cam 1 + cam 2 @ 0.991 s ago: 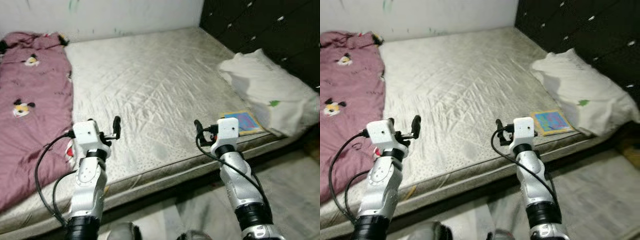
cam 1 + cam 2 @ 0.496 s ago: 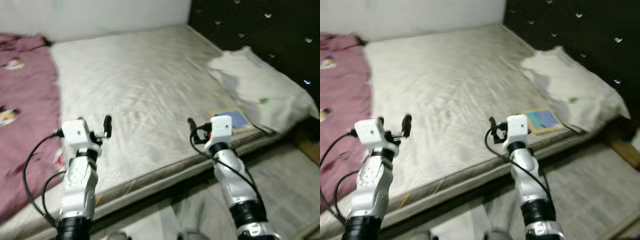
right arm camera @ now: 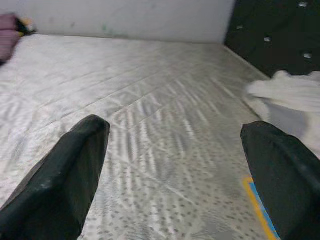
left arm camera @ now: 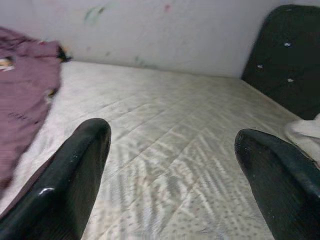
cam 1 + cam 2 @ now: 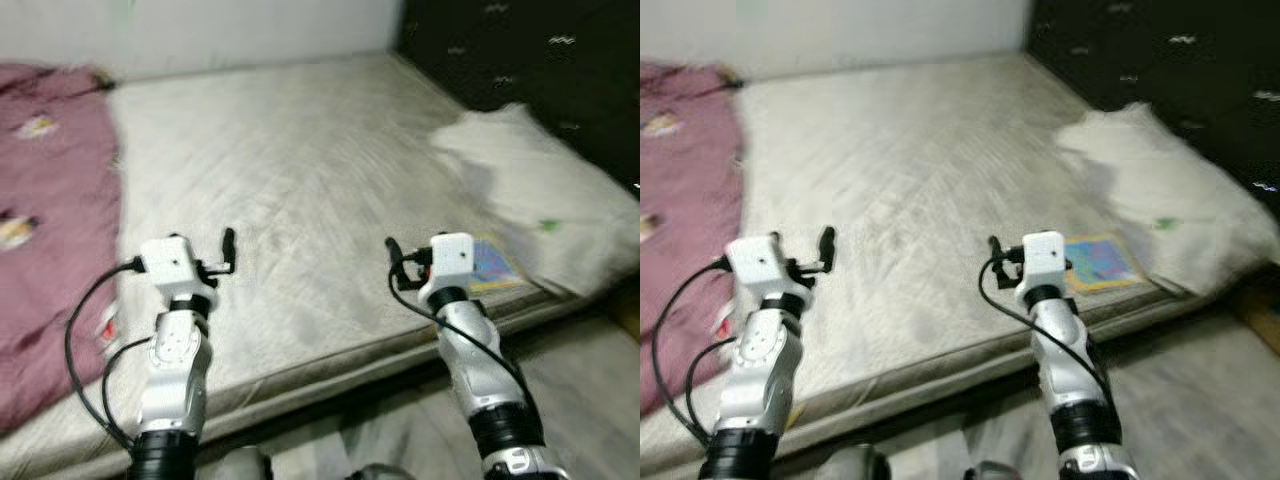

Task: Clean up the room

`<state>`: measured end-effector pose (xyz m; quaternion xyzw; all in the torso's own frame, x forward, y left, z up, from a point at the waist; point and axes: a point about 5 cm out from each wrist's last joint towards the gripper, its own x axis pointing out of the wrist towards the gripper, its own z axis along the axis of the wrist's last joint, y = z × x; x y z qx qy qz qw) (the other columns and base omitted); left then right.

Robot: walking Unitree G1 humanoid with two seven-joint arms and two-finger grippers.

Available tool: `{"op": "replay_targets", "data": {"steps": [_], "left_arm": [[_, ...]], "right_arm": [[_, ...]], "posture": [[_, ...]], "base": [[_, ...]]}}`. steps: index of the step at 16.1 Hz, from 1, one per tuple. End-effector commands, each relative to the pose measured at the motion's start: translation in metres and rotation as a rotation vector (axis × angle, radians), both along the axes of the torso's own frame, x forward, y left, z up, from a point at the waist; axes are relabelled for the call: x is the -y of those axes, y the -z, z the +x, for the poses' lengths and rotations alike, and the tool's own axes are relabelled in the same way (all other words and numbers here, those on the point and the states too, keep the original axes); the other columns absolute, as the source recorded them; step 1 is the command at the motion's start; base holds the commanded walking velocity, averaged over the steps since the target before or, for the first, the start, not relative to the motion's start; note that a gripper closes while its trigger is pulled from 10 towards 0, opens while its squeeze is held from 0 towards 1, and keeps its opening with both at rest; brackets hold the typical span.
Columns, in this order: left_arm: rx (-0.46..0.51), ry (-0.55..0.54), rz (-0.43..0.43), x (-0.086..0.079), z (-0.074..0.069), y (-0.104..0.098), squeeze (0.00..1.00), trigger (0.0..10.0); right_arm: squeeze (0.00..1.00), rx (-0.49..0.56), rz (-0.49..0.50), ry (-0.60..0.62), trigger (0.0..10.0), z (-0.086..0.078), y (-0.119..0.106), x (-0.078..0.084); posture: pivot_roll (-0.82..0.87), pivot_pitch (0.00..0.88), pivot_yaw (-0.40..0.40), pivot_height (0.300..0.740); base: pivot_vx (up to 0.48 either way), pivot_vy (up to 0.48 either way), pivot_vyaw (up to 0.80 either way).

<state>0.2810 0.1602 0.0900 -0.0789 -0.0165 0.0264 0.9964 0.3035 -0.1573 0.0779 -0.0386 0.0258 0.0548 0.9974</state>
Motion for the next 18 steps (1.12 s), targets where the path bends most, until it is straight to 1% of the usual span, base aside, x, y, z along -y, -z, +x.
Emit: {"op": "replay_targets", "data": {"steps": [1, 3, 4, 5, 18], "left_arm": [[-0.013, 0.003, 0.002, -0.0012, 0.0004, 0.0012, 0.0, 10.0], [-0.01, 0.005, -0.004, -0.0023, 0.0009, 0.0004, 0.0, 10.0], [-0.016, 0.005, -0.025, -0.0026, 0.0012, 0.001, 0.0, 10.0], [-0.017, 0.007, -0.028, -0.0026, 0.0014, 0.0011, 0.0, 10.0], [-0.018, 0.018, -0.037, -0.0012, 0.0008, 0.0019, 0.0, 10.0]], "right_arm": [[0.0, 0.013, 0.003, -0.001, 10.0, 0.0014, -0.0028, -0.0006], [0.0, 0.008, 0.009, 0.004, 10.0, 0.0015, -0.002, -0.0006], [0.0, 0.005, 0.021, 0.012, 10.0, 0.0016, -0.0016, -0.0001], [0.0, 0.005, 0.019, 0.011, 10.0, 0.0018, -0.0017, -0.0003], [0.0, -0.003, 0.029, -0.003, 10.0, 0.0011, -0.0012, -0.0006]], "posture": [[0.01, 0.0, -0.002, 0.74], [0.01, 0.0, -0.001, 0.74], [0.01, 0.0, 0.0, 0.74], [0.01, 0.0, 0.0, 0.74], [0.01, 0.0, -0.008, 0.74]], "base": [[0.0, 0.0, 0.64], [0.0, 0.298, 0.0], [0.0, 0.48, 0.0], [0.0, 0.48, 0.0], [0.0, 0.48, 0.0]]}}
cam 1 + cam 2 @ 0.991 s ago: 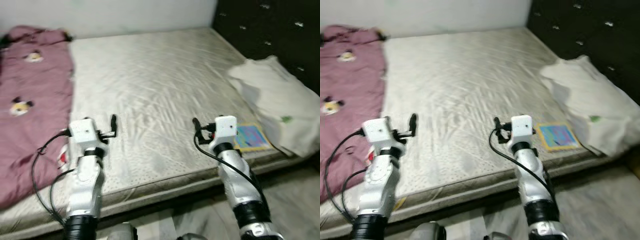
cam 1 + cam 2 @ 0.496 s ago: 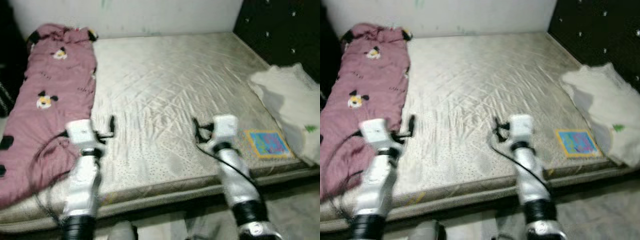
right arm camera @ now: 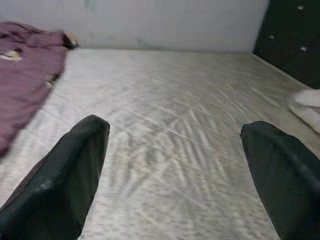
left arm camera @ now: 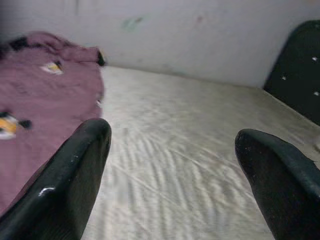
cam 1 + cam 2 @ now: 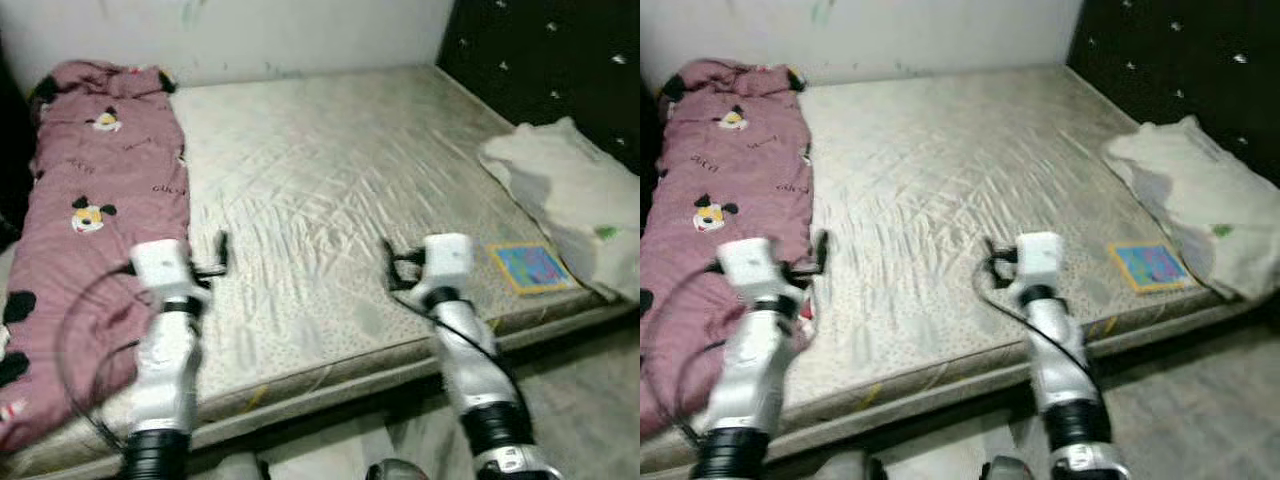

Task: Clean up the room

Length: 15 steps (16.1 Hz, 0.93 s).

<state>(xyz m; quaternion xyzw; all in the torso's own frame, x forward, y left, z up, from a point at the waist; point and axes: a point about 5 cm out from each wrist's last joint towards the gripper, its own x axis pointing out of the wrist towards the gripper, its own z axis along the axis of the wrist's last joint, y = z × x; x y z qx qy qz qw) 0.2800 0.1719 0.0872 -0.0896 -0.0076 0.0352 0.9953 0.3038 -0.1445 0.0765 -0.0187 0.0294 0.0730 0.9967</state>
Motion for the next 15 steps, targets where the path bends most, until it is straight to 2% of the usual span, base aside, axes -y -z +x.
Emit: {"op": "replay_targets", "data": {"steps": [1, 12, 15], "left_arm": [[0.0, 0.033, -0.016, 0.0106, 0.0015, -0.0006, 0.0, 10.0], [0.0, 0.022, -0.013, 0.0092, 0.0003, -0.001, 0.0, 10.0], [0.001, 0.017, -0.005, 0.008, 0.0005, -0.0011, 0.0, 10.0]], "right_arm": [[0.0, 0.007, -0.013, 0.03, 10.0, 0.0007, -0.0026, 0.0123], [0.0, 0.009, -0.037, 0.006, 10.0, 0.0007, -0.0022, 0.0099], [0.0, 0.01, -0.042, 0.002, 10.0, 0.0009, -0.0022, 0.0086]], "posture": [[0.01, 0.0, -0.008, 0.74], [0.01, 0.0, -0.009, 0.74], [0.01, 0.0, -0.011, 0.74]], "base": [[0.0, 0.48, 0.0], [0.0, 0.48, 0.0], [0.0, 0.48, 0.8]]}}
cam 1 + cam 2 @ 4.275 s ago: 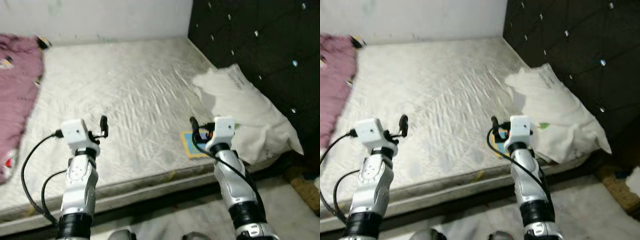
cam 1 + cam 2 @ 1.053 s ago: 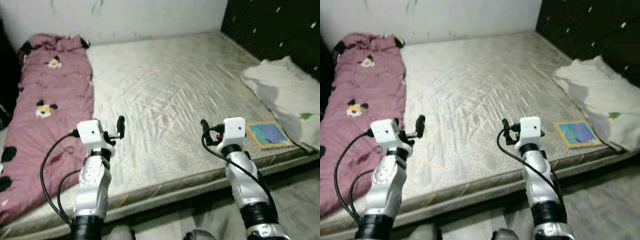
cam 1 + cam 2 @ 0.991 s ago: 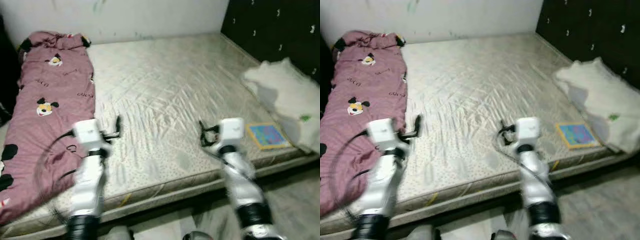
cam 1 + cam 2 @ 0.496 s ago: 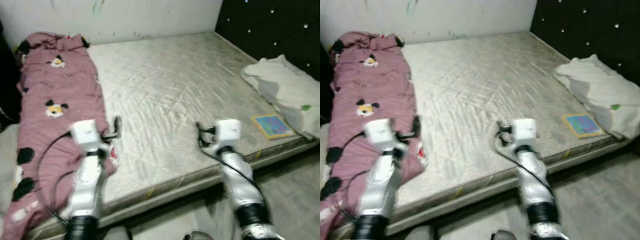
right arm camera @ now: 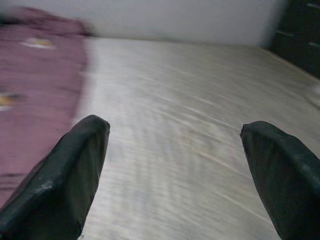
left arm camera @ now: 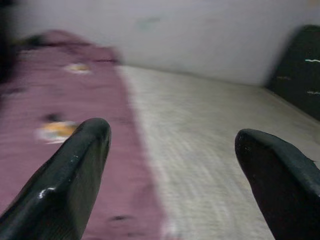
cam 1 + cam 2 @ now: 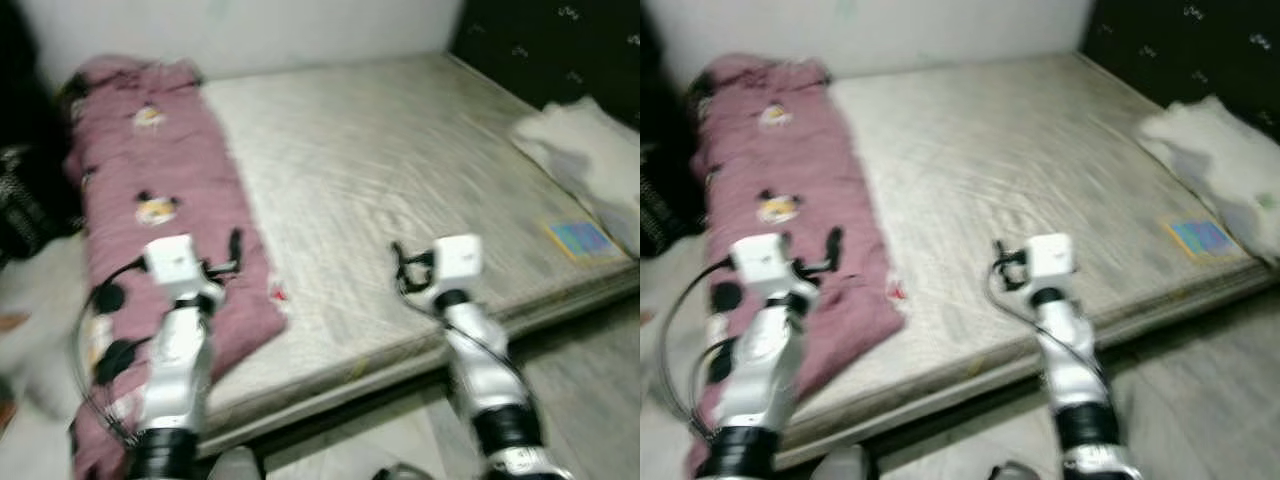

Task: Clean up the room

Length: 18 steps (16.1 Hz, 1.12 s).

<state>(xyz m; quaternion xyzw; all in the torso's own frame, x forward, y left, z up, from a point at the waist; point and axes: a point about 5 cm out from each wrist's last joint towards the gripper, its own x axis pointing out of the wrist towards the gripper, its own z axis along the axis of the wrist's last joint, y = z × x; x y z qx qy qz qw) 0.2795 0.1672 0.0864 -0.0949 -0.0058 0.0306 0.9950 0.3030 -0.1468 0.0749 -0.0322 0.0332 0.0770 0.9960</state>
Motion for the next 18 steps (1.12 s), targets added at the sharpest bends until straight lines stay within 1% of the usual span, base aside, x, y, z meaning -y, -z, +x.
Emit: {"op": "replay_targets", "data": {"steps": [1, 3, 4, 6, 12, 15, 18], "left_arm": [[0.006, 0.004, 0.01, 0.003, 0.001, -0.002, 0.0, 10.0], [0.01, -0.006, 0.018, 0.002, 0.001, -0.002, 0.0, 10.0], [0.011, -0.028, 0.039, 0.001, 0.0, -0.003, 0.0, 10.0], [0.009, -0.023, 0.034, 0.002, 0.001, -0.003, 0.0, 10.0], [0.011, -0.035, 0.036, 0.001, -0.001, -0.003, 0.0, 10.0], [0.006, -0.055, 0.06, -0.001, -0.003, -0.004, 0.0, 10.0], [-0.004, -0.051, 0.057, -0.001, -0.006, -0.003, 0.0, 10.0]], "right_arm": [[0.0, 0.015, -0.014, 0.012, 10.0, 0.002, -0.004, 0.006], [0.0, 0.013, -0.013, 0.011, 10.0, 0.002, -0.004, 0.006], [0.0, 0.01, -0.007, 0.008, 10.0, 0.002, -0.003, 0.006], [0.0, 0.01, 0.006, 0.005, 10.0, 0.002, -0.003, 0.004], [0.0, 0.015, -0.002, -0.014, 10.0, 0.003, -0.004, -0.001], [0.0, 0.031, -0.008, -0.048, 10.0, 0.004, -0.007, -0.01], [0.0, 0.033, -0.004, -0.061, 10.0, 0.004, -0.008, -0.016]], "posture": [[0.01, 0.0, -0.01, 0.74], [0.01, 0.0, -0.01, 0.74], [0.01, 0.0, -0.01, 0.74], [0.02, 0.0, -0.011, 0.74], [0.03, 0.0, -0.017, 0.74], [0.03, 0.0, -0.019, 0.74], [0.03, 0.0, -0.024, 0.74]], "base": [[0.0, 0.48, 0.8], [0.0, 0.467, 0.8], [0.0, 0.0, 0.0], [0.0, 0.0, 0.0], [0.0, 0.0, 0.0], [0.0, 0.0, 0.0], [0.0, 0.0, 0.73]]}}
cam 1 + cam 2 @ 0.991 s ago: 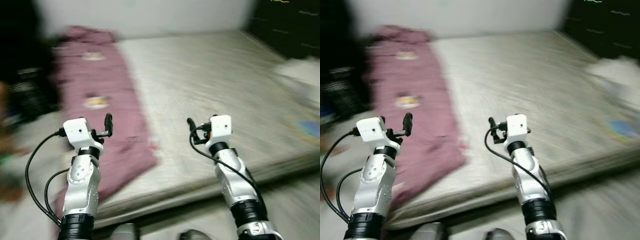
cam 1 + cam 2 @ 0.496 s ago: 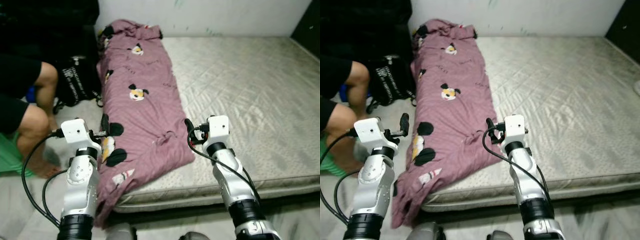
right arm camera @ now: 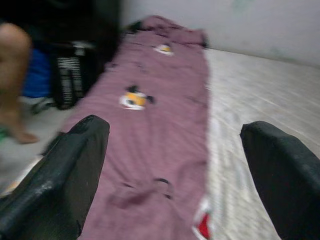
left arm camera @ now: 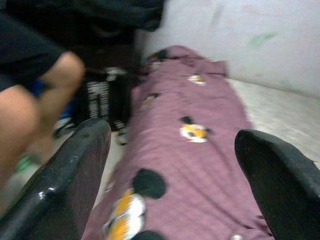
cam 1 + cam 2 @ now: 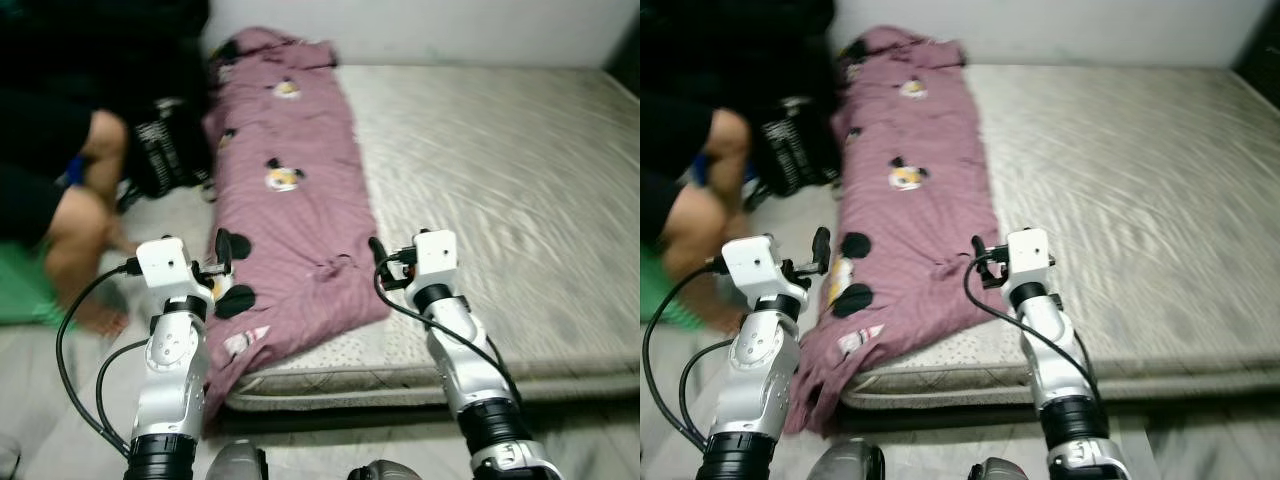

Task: Clean up the room

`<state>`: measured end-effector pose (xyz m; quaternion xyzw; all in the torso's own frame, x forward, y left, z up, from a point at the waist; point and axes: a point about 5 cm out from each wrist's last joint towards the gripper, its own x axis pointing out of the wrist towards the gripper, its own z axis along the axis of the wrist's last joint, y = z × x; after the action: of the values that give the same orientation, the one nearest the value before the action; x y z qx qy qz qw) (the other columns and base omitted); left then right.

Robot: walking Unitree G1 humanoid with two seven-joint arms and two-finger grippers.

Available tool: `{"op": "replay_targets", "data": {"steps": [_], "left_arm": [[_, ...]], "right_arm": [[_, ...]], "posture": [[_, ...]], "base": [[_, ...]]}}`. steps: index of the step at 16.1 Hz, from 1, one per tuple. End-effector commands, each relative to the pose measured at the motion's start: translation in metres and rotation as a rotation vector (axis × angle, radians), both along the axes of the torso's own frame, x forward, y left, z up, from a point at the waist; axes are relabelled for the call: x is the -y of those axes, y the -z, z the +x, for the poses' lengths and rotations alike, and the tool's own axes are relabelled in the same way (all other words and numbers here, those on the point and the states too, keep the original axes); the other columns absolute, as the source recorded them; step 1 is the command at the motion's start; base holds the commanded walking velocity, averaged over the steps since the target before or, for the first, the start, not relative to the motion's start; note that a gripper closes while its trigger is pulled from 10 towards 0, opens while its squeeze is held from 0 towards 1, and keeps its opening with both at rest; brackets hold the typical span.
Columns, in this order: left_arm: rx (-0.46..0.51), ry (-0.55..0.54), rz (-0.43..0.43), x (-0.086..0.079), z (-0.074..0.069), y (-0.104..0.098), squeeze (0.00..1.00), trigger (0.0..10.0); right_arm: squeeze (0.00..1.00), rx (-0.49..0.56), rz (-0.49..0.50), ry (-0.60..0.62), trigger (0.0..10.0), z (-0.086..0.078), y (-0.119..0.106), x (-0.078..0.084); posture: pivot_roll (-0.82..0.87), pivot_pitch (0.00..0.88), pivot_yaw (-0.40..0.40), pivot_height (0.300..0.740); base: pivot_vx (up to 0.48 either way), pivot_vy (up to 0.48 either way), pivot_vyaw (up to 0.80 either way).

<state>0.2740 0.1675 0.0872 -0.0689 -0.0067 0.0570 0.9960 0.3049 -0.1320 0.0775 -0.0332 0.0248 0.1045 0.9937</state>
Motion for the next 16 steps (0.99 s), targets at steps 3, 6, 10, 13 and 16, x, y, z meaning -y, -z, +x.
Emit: {"op": "replay_targets", "data": {"steps": [3, 6, 10, 13, 16], "left_arm": [[0.005, -0.028, 0.02, -0.011, -0.002, -0.007, 0.0, 10.0], [0.005, -0.049, 0.068, -0.032, -0.003, -0.014, 0.0, 10.0], [0.014, -0.083, 0.074, -0.039, -0.005, -0.023, 0.0, 10.0], [0.003, -0.069, 0.062, -0.032, -0.01, -0.023, 0.0, 10.0], [0.0, -0.065, 0.061, -0.031, -0.007, -0.026, 0.0, 10.0]], "right_arm": [[0.0, 0.027, 0.015, 0.024, 10.0, 0.001, -0.012, 0.001], [0.0, 0.017, 0.056, 0.126, 10.0, -0.006, -0.019, 0.02], [0.0, -0.017, 0.068, 0.185, 10.0, -0.007, -0.024, 0.025], [0.0, -0.028, 0.073, 0.209, 10.0, -0.007, -0.029, 0.028], [0.0, -0.053, 0.073, 0.23, 10.0, -0.007, -0.029, 0.033]], "posture": [[0.02, 0.0, -0.031, 0.74], [0.02, 0.0, -0.039, 0.74], [0.04, 0.051, -0.054, 0.74], [0.04, 0.078, -0.063, 0.74], [0.04, 0.077, -0.066, 0.74]], "base": [[0.0, 0.0, 0.0], [0.0, 0.0, 0.0], [0.0, 0.0, 0.0], [0.0, 0.0, 0.0], [0.0, 0.0, -0.53]]}}
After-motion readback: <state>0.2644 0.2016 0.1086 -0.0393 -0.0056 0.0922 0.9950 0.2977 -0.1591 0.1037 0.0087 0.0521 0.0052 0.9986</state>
